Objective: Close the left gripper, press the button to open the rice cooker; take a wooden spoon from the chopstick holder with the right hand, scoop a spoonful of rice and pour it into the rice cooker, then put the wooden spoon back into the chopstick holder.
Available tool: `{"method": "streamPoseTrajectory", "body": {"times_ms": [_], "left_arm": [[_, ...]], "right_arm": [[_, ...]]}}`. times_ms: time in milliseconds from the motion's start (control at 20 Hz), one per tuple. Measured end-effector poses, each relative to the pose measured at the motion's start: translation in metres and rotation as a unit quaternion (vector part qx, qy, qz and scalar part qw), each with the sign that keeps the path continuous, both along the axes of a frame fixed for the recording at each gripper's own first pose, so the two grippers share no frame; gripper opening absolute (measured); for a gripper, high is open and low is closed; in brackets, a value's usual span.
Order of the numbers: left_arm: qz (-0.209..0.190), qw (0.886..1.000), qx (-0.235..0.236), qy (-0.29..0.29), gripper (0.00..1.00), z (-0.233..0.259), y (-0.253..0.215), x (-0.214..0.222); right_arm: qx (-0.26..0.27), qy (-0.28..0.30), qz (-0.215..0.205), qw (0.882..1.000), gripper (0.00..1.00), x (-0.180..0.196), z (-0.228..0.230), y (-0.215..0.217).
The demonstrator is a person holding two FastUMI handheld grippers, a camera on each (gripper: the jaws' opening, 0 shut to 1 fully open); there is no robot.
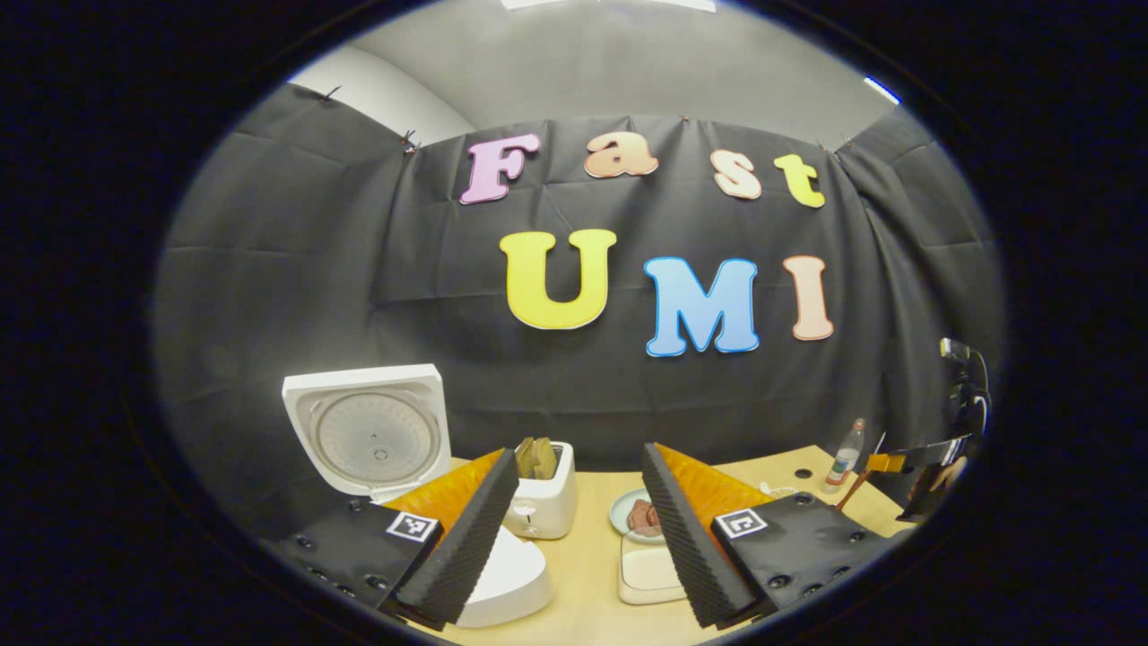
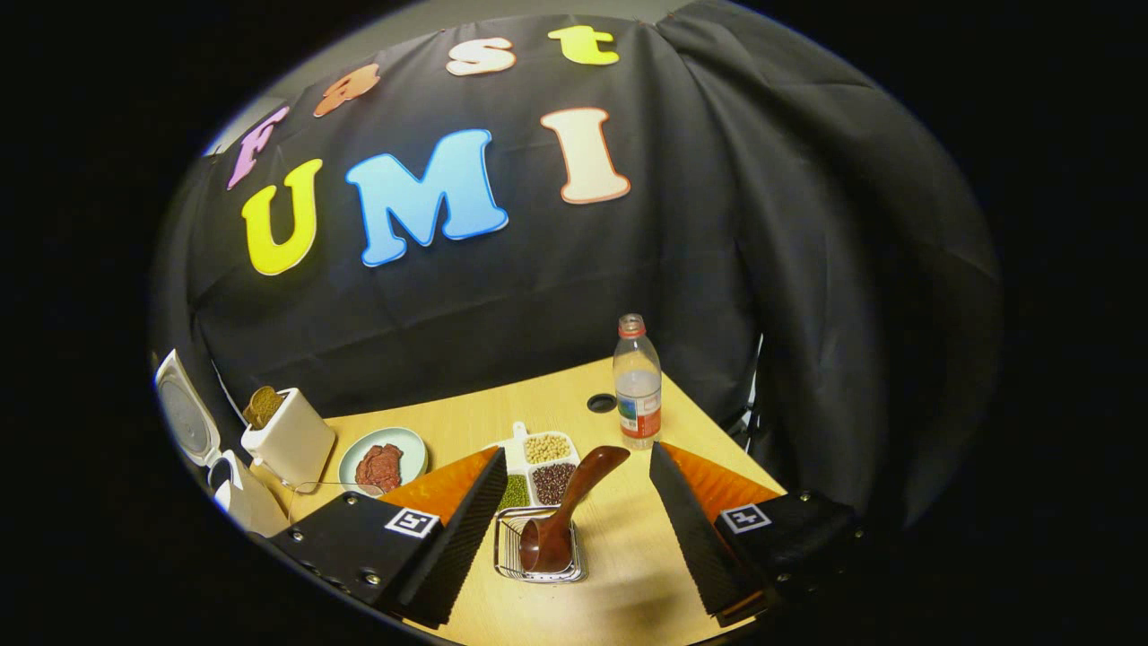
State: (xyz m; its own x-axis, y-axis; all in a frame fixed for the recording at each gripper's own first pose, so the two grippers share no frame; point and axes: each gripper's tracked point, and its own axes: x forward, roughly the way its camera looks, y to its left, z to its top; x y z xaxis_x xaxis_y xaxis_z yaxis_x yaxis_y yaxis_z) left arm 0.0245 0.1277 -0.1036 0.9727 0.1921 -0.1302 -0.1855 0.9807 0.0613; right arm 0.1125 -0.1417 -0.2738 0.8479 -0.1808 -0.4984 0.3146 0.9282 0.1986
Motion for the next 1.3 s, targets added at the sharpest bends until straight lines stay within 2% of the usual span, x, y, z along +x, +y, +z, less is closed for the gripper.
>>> {"method": "streamPoseTrajectory", "body": {"times_ms": [100, 400, 600, 650, 750, 850, 900, 950, 1050, 1100, 1300], "left_arm": [[0.007, 1.0, 0.003, 0.008, 0.99, -0.004, 0.002, 0.002], [0.016, 0.999, 0.015, 0.03, 0.99, -0.015, -0.001, 0.009], [0.013, 0.999, 0.023, 0.029, 0.95, -0.009, -0.007, 0.009], [0.013, 0.999, 0.026, 0.029, 0.95, -0.007, -0.007, 0.01], [0.012, 0.999, 0.03, 0.029, 0.99, -0.006, -0.009, 0.009], [0.011, 0.999, 0.028, 0.028, 0.95, -0.005, -0.01, 0.008], [0.009, 0.999, 0.025, 0.025, 0.95, -0.004, -0.012, 0.008], [0.007, 0.999, 0.023, 0.022, 0.94, -0.003, -0.014, 0.006], [0.002, 1.0, 0.015, 0.014, 0.99, 0.0, -0.017, 0.003], [0.002, 1.0, 0.011, 0.009, 0.94, 0.002, -0.018, 0.0], [0.001, 1.0, 0.011, 0.001, 0.99, 0.006, -0.015, -0.007]], "right_arm": [[0.015, 0.021, -0.01, 1.0, 0.98, 0.008, -0.021, -0.007], [0.063, 0.037, -0.006, 0.997, 0.96, 0.044, -0.056, -0.008], [0.089, 0.037, -0.015, 0.995, 0.66, 0.052, -0.067, -0.011], [0.099, 0.032, -0.015, 0.994, 0.51, 0.052, -0.066, -0.008], [0.124, 0.016, -0.001, 0.992, 0.34, 0.053, -0.058, 0.002], [0.139, 0.008, 0.0, 0.99, 0.2, 0.051, -0.053, 0.005], [0.142, 0.009, -0.004, 0.99, 0.2, 0.048, -0.051, 0.006], [0.141, 0.006, 0.002, 0.99, 0.14, 0.047, -0.047, 0.01], [0.128, -0.013, 0.009, 0.992, 0.14, 0.045, -0.032, 0.014], [0.122, -0.018, 0.013, 0.992, 0.14, 0.044, -0.025, 0.016], [0.13, -0.049, 0.02, 0.99, 0.14, 0.035, 0.017, 0.023]]}}
